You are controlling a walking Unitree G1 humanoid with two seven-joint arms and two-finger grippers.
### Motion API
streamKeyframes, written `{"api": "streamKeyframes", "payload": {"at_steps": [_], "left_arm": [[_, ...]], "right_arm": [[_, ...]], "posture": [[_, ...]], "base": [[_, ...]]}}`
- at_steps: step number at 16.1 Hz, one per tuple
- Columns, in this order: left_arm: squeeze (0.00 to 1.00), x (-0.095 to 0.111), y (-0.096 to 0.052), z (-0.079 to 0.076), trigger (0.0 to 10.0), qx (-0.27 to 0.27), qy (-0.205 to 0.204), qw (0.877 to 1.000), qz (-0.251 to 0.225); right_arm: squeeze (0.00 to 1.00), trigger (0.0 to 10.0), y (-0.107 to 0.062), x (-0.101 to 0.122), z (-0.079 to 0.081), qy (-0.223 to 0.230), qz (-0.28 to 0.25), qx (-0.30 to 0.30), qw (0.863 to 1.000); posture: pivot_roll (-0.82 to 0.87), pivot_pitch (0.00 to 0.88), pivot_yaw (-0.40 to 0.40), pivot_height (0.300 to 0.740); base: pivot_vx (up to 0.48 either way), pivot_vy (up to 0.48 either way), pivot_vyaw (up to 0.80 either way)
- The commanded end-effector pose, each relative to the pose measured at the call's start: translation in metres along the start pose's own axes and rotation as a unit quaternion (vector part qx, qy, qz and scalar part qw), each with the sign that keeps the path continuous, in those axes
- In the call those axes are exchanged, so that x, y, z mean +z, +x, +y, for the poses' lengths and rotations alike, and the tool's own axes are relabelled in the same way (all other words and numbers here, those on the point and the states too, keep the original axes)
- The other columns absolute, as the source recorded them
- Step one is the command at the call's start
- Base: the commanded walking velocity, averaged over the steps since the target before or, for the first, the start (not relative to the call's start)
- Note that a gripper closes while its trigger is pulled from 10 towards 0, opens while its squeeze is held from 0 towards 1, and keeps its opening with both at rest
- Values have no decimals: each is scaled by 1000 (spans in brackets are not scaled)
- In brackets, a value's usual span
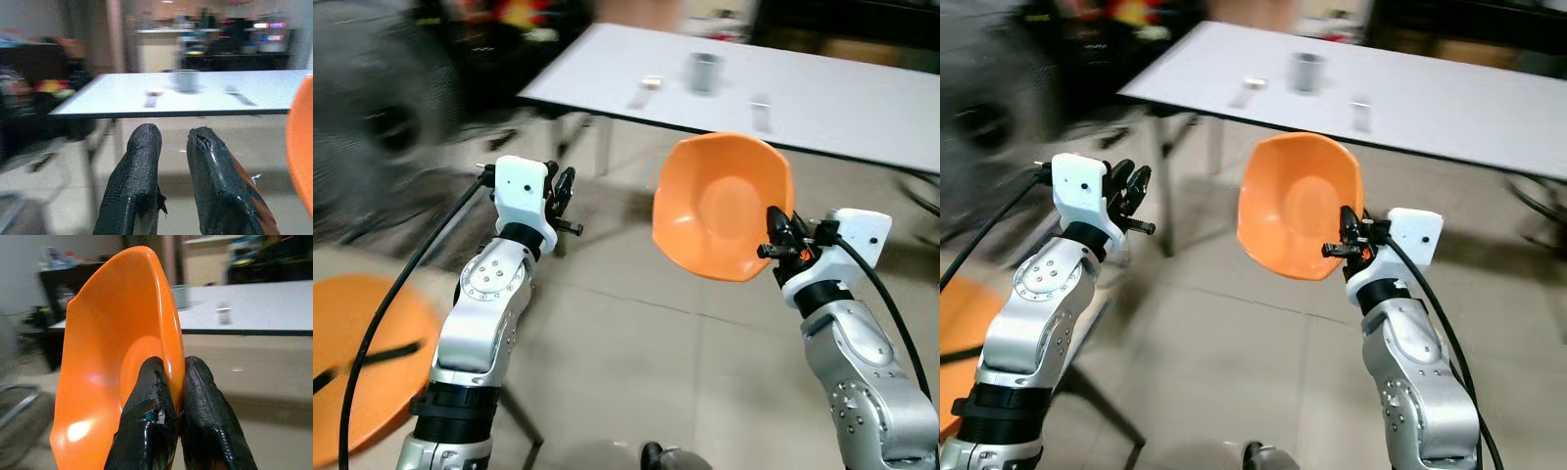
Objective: Setting the table
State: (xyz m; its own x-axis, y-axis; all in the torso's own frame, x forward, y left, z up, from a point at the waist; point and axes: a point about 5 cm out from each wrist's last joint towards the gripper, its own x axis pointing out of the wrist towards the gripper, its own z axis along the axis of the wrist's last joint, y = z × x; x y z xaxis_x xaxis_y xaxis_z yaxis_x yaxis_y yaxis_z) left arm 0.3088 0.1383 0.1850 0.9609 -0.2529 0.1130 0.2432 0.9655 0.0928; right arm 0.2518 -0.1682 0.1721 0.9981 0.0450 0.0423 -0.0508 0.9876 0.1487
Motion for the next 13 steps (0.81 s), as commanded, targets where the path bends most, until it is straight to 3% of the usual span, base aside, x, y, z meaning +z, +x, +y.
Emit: {"api": "streamKeyframes", "payload": {"at_steps": [1, 3, 8, 13], "left_arm": [[0, 2, -1, -3, 10000, -18, -5, 1000, -2], [0, 2, -1, -3, 10000, -26, -11, 1000, -3], [0, 2, 0, -9, 10000, -44, -21, 999, -1], [0, -2, 0, -7, 10000, -41, -20, 999, 6]], "right_arm": [[0, 10000, 1, 11, -1, -10, -36, -6, 999], [0, 10000, 0, 6, -6, 1, -19, -27, 999], [0, 10000, -2, 5, -9, -15, -22, -38, 999], [0, 10000, 0, 4, -6, -19, -20, -29, 999]], "posture": [[-61, 0, -39, 740], [-61, 0, -39, 740], [-69, 0, -29, 740], [-69, 0, -33, 740]], "base": [[0, 0, -800], [0, 0, -672], [0, 0, 0], [302, 0, 0]]}}
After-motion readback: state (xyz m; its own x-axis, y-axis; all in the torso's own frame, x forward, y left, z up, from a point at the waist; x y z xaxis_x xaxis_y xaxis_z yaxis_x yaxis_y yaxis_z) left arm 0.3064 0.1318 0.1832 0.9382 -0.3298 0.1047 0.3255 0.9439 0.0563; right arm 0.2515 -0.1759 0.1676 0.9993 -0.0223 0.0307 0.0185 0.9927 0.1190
